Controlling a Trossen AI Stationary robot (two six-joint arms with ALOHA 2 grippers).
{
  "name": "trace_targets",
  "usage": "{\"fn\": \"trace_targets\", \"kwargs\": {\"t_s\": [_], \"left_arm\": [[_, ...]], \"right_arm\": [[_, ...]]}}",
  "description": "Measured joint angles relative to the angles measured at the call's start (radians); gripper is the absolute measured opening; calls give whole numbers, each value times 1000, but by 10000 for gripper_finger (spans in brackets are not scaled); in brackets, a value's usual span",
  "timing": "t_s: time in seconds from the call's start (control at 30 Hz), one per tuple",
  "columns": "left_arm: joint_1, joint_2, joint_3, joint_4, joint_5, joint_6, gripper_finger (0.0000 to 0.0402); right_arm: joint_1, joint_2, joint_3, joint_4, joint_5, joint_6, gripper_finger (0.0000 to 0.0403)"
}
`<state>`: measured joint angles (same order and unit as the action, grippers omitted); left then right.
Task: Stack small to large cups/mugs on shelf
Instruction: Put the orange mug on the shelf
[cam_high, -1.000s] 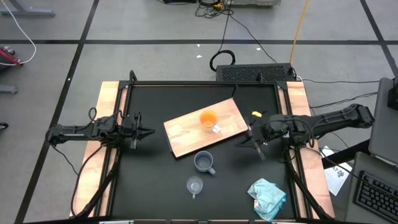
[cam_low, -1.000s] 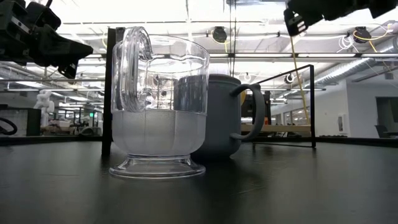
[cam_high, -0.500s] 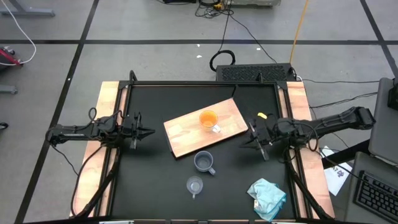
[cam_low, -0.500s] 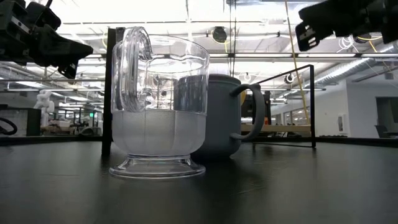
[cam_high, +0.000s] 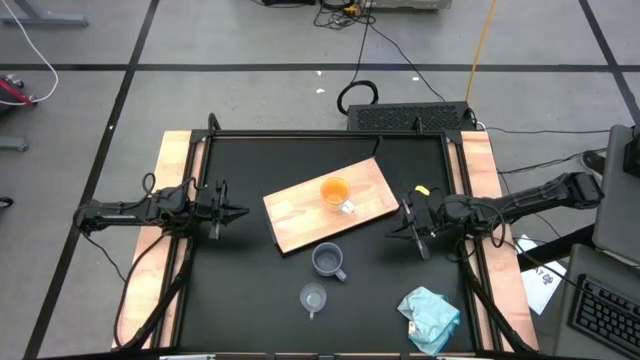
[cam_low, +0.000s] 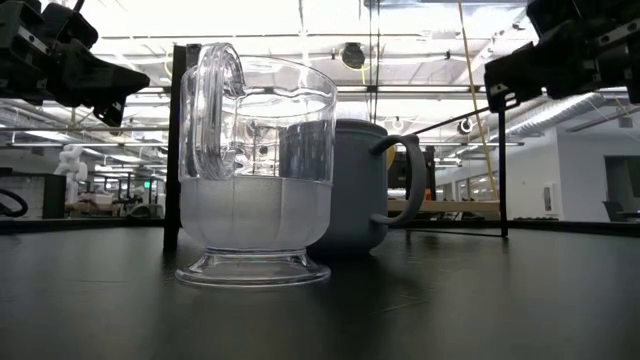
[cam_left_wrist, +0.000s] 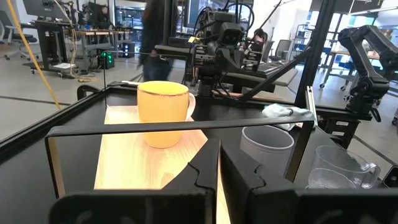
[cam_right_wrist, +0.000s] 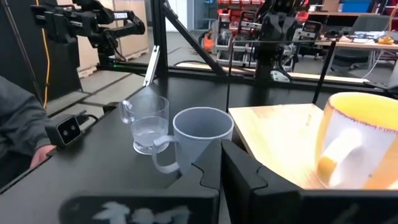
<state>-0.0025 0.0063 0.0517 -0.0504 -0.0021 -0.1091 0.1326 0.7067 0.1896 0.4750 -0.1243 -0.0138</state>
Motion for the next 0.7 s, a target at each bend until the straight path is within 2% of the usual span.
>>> {"fn": "trace_targets", "kwargs": {"t_s": [0.7], "left_arm": [[0,0,0,0,0,0,17]], "right_arm": [[-2,3,-2,-16,-2,-120,0]]}}
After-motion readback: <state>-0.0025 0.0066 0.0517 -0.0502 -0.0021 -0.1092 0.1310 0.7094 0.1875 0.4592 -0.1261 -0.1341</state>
